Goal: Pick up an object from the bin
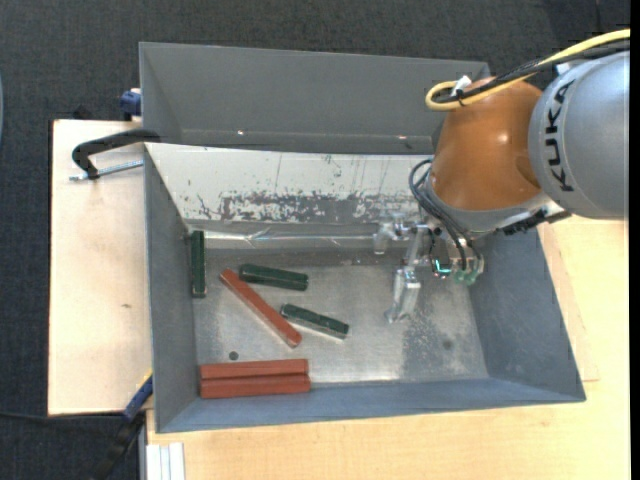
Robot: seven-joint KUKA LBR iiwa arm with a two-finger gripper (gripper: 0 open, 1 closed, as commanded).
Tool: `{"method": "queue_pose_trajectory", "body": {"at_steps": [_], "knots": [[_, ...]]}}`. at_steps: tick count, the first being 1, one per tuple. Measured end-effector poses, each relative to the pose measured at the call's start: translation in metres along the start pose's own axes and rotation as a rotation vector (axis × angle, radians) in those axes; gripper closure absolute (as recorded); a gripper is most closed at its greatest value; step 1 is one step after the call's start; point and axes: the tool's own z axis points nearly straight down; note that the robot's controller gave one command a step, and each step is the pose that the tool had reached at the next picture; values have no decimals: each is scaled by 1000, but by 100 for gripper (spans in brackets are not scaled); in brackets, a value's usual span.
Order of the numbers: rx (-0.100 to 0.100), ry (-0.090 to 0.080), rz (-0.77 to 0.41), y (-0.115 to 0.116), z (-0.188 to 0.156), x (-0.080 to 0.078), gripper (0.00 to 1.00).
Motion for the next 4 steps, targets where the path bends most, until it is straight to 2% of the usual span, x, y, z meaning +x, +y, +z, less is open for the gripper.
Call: {"method": "queue_pose_trajectory", "body": {"at_steps": [1, 2, 3, 4], "knots": [[0, -9, 0, 0, -5, -2, 0], [0, -15, 49, 33, 41, 5, 0], [0, -4, -60, 55, 70, 4, 0], [0, -6, -35, 96, 81, 55, 100]]}}
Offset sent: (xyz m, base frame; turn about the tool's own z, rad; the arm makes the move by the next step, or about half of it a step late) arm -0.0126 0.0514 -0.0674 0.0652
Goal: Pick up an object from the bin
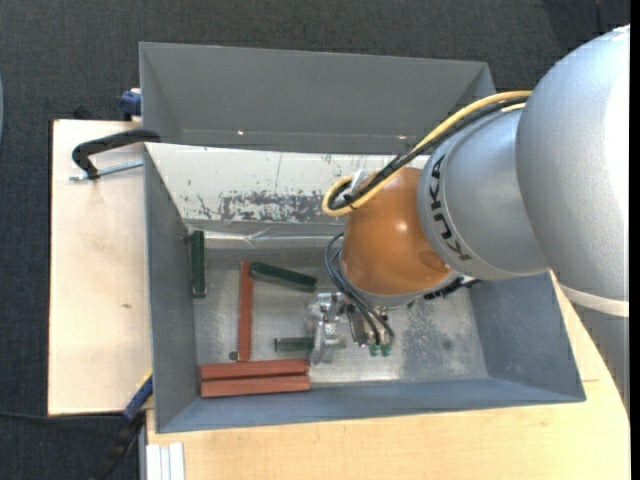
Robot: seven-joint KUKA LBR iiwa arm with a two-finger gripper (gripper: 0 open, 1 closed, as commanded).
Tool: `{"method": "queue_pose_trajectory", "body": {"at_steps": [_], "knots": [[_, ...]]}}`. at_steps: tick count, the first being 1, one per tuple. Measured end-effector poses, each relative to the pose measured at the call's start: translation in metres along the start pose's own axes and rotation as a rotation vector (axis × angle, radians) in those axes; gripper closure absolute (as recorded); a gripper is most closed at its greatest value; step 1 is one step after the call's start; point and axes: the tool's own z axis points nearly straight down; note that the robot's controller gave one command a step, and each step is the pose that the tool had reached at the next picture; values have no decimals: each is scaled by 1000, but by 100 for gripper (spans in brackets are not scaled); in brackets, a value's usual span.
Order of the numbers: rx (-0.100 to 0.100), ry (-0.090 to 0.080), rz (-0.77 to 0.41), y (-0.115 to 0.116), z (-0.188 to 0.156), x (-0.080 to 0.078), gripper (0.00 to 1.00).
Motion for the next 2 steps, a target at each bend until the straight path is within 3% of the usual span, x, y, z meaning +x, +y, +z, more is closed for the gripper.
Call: {"method": "queue_pose_trajectory", "body": {"at_steps": [1, 2], "knots": [[0, 0, 0, 0, 0, 0, 100], [1, -17, -22, -36, -166, -34, 100]]}}
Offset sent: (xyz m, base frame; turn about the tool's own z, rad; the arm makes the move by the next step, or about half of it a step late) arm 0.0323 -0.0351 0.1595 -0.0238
